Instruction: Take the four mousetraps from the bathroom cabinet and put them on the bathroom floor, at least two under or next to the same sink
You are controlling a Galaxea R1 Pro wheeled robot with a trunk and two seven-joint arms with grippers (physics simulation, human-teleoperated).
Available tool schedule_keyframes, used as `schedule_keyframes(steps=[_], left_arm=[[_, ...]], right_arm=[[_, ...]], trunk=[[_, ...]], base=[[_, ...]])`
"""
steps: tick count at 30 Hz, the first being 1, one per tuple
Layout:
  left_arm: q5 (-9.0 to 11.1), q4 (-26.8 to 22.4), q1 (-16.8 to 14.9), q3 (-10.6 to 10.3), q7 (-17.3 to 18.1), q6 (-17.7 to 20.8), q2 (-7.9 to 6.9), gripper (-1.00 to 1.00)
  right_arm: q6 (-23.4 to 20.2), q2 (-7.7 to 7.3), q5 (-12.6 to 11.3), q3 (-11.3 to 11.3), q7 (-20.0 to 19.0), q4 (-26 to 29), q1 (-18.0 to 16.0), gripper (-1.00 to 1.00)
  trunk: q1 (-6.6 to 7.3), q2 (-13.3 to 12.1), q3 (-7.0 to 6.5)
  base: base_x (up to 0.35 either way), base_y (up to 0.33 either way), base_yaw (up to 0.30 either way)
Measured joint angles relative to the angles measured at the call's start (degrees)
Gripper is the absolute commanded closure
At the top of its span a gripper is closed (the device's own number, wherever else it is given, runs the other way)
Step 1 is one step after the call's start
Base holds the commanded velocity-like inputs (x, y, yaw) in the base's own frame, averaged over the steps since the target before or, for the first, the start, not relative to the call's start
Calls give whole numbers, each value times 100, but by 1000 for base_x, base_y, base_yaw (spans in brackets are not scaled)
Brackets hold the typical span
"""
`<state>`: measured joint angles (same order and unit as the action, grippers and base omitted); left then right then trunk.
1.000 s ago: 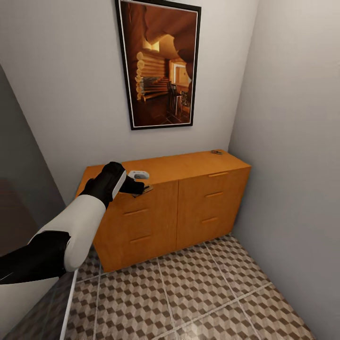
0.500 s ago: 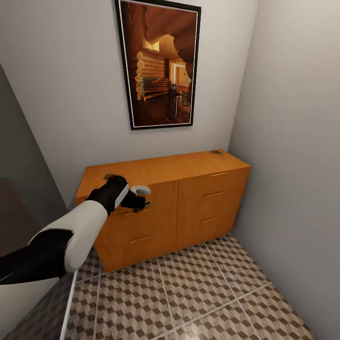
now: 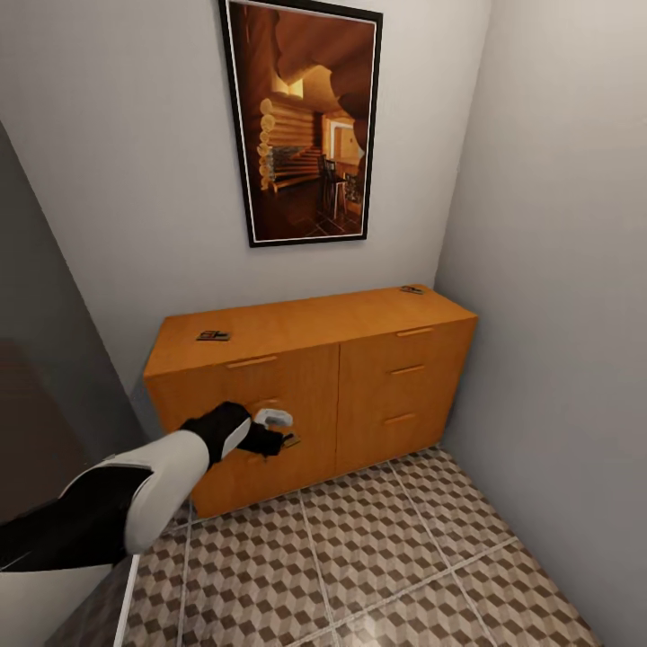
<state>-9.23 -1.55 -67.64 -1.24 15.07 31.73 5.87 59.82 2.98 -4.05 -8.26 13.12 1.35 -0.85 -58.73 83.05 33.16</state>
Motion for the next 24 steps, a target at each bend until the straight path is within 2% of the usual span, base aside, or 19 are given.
schedule_keyframes(steps=[3,5,7,11,16,19,24], left_arm=[[-8,40,282,-2,1,-223,-7,100],[-18,72,615,-9,-2,-623,-32,100],[-18,138,770,-4,-1,-880,-49,100],[-26,513,1166,0,-2,-1758,-75,100],[-32,579,1650,4,-6,-2295,-151,100],[-18,588,1999,-4,-6,-2574,-345,100],[17,585,2325,10,-6,-2738,-683,100]], right_arm=[[0,0,0,4,0,0,0,100],[0,0,0,5,0,0,0,100],[0,0,0,7,0,0,0,100],[0,-8,-1,14,3,4,0,100],[0,-16,10,13,4,26,0,100],[0,-42,11,18,0,76,0,100],[-1,-75,15,14,14,183,0,100]], trunk=[[0,0,0],[0,0,1],[0,0,0],[0,0,0],[0,0,0],[0,0,0],[0,0,0]], base=[[0,0,0],[0,0,0],[0,0,0],[0,0,0],[0,0,0],[0,0,0],[0,0,0]])
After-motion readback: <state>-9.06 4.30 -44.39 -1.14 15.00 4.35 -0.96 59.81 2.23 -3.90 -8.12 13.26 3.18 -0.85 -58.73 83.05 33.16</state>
